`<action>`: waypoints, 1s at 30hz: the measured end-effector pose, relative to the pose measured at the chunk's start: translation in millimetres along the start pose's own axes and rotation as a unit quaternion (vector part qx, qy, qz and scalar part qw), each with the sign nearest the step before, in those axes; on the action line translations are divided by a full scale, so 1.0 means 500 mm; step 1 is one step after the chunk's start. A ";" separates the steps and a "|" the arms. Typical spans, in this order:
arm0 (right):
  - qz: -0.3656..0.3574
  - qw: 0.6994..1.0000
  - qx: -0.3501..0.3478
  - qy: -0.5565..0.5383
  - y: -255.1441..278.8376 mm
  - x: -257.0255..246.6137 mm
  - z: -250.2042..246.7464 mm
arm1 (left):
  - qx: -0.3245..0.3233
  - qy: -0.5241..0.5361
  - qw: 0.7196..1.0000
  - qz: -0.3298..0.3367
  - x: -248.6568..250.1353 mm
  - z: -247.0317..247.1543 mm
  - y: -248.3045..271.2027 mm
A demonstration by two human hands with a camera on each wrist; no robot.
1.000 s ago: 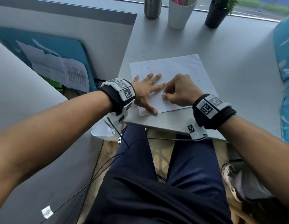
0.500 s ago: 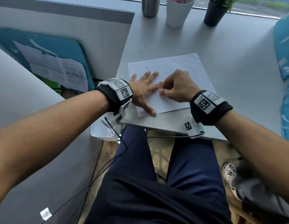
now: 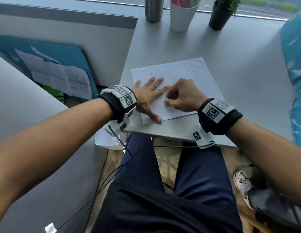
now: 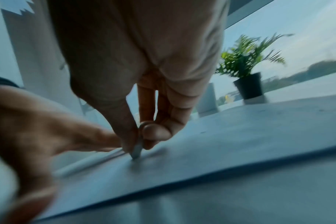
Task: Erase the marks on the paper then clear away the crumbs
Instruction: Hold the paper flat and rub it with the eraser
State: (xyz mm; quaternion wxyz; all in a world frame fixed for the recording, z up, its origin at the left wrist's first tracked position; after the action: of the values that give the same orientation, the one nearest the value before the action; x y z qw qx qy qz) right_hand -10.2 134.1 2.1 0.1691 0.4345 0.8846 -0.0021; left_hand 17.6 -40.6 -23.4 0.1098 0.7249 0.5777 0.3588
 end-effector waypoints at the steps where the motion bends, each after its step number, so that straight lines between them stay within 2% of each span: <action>1: -0.025 0.999 -0.020 0.011 0.004 -0.011 0.004 | 0.002 -0.003 1.000 -0.001 -0.001 0.000 0.002; 3: -0.027 0.999 -0.036 0.015 0.003 -0.012 0.001 | 0.002 -0.005 1.000 -0.002 0.000 0.002 0.000; 6: 0.020 1.000 0.013 -0.003 -0.011 0.010 -0.008 | 0.007 0.002 1.000 -0.007 -0.003 0.001 -0.002; 9: -0.047 0.998 -0.036 0.017 0.001 -0.020 0.007 | 0.011 0.007 1.000 -0.011 -0.006 0.000 0.001; 10: -0.048 0.998 -0.043 0.020 0.000 -0.019 0.006 | 0.010 0.004 1.000 -0.011 -0.006 0.001 -0.001; 13: 0.019 1.000 0.002 -0.011 -0.015 0.014 -0.007 | 0.005 0.005 1.000 -0.012 -0.006 0.000 -0.004; 14: 0.016 1.000 0.004 -0.009 -0.013 0.011 -0.007 | 0.007 0.004 1.000 -0.012 -0.007 0.000 -0.003; 16: -0.038 0.998 -0.041 0.008 0.000 -0.014 0.003 | 0.006 0.002 1.000 -0.010 -0.008 0.001 -0.001; 18: -0.042 0.997 -0.060 0.018 -0.006 -0.014 0.000 | 0.003 0.000 1.000 -0.008 -0.004 -0.001 -0.002; 21: 0.026 1.000 0.007 0.002 -0.031 0.016 -0.015 | -0.001 0.000 1.000 -0.013 0.000 -0.002 0.000; 25: -0.045 0.998 -0.051 0.009 -0.010 -0.021 0.001 | 0.004 0.005 1.000 -0.010 -0.003 0.000 -0.001; 28: 0.015 1.000 0.000 -0.010 -0.033 0.013 -0.013 | 0.009 0.009 1.000 -0.011 -0.003 -0.001 -0.002; 30: -0.001 1.000 -0.001 -0.003 -0.031 0.008 -0.010 | 0.014 0.013 1.000 -0.012 -0.007 0.000 -0.001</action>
State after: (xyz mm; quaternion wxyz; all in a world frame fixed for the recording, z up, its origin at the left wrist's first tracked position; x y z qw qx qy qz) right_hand -26.0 128.2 3.4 0.1727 0.4333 0.8845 -0.0026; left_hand 17.2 -43.6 -24.9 0.0961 0.7147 0.5926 0.3589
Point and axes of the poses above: each hand's wrist, its own y-axis away from the middle knuckle, its own z-axis out of the palm, x = y × z, the point moved 1 cm from there along -y, towards the middle knuckle, and after that the axes turned 15 degrees about y, right-handed, at the moved point
